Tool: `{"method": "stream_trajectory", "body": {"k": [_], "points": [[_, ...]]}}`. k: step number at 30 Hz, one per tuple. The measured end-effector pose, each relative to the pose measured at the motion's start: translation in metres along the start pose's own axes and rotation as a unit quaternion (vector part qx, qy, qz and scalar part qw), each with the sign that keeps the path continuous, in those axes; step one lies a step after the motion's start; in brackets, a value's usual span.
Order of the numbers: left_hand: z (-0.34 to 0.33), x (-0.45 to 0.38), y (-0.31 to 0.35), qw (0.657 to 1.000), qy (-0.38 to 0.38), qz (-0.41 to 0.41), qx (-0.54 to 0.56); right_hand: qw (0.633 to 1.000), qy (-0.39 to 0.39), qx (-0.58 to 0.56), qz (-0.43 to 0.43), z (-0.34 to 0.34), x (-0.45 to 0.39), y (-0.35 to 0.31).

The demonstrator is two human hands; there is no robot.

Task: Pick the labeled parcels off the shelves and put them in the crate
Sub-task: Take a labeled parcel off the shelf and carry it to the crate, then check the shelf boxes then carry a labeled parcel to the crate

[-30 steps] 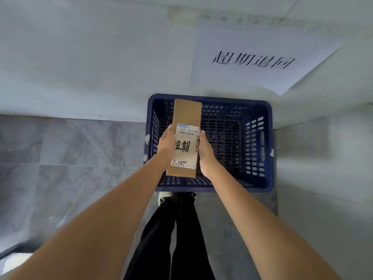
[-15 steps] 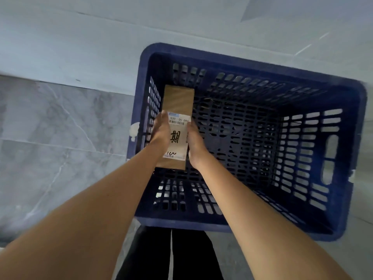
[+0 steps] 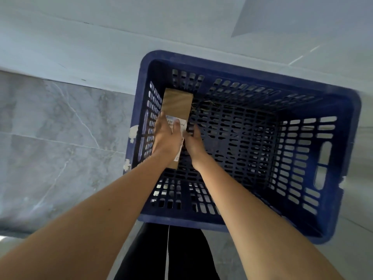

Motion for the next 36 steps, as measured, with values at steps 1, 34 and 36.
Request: {"method": "stream_trajectory", "body": {"k": [1,34,36], "points": [[0.005,0.009,0.004,1.0,-0.008,0.014,-0.01,0.999,0.021,0.025,0.001,0.009,0.007,-0.004],[0.424,0.43,-0.049,0.949,0.281,0.057,-0.128,0.493,-0.344,0.664,0.445,-0.227,0.435,-0.272],[0.435,0.461,-0.086,0.945,0.3,0.088,-0.091,0.452,-0.374,0.663,0.464,-0.257,0.472,-0.254]]}}
Point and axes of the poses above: each hand's wrist, its own x-axis away from the middle knuckle, its own z-axis out of the back of the hand, y = z × x, the point moved 5 cm from there along -x, towards the middle knuckle, and after that the axes turned 11 degrees about z, right-handed, at the moved point
